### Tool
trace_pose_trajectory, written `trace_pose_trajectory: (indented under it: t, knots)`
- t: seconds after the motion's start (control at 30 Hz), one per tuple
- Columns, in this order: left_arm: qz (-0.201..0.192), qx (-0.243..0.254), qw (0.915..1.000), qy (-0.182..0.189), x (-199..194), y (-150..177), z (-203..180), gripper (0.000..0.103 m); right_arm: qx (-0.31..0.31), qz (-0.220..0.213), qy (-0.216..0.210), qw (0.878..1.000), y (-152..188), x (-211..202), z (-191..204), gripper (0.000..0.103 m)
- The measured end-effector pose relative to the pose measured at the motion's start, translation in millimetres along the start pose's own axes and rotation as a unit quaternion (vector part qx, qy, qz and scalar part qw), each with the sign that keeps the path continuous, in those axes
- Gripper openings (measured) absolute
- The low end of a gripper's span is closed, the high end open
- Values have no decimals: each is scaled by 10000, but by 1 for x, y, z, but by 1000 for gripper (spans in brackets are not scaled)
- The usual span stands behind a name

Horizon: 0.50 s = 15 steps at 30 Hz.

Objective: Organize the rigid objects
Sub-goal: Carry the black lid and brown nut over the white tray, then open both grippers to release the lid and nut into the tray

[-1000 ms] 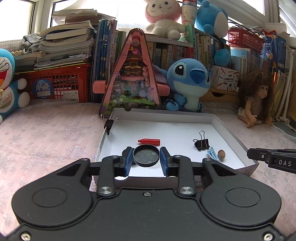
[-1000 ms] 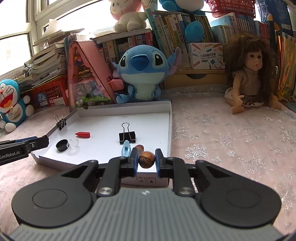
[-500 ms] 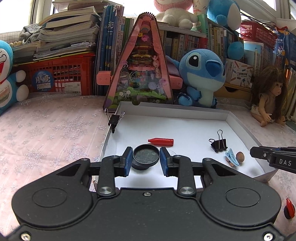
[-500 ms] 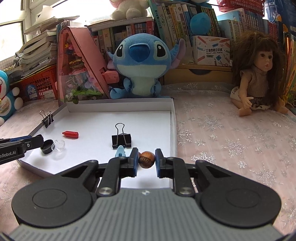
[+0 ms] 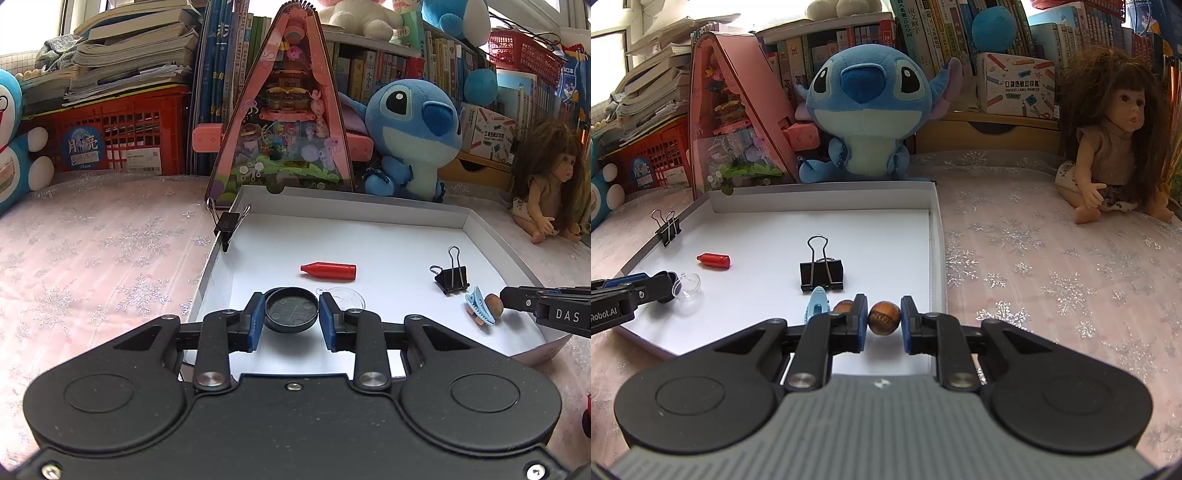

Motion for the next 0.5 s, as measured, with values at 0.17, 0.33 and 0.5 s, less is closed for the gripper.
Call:
trace_pose_trajectory:
  t: [0.17, 0.33, 0.5]
  knots:
    - [-11, 36, 10000, -58, 2, 0, -1, 30, -19, 52, -43, 10000, 0, 4, 4, 23]
    - [-18, 45, 10000, -51, 1, 1, -3, 32, -37, 33, -60, 10000, 0, 5, 6, 28]
    - [-63, 68, 10000, 32, -6, 1, -6, 47, -29, -11, -133, 9999, 2, 1, 9, 46]
Point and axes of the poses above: each gripper's, at about its wrist camera, not at the fingertips, and x roughly the way its jaws point, z to its left, y to its underside, the point moved 8 cm from there along x, roughly the way its jaws point, and after that the axes turned 15 degrees about z, right-handed, at the moved point
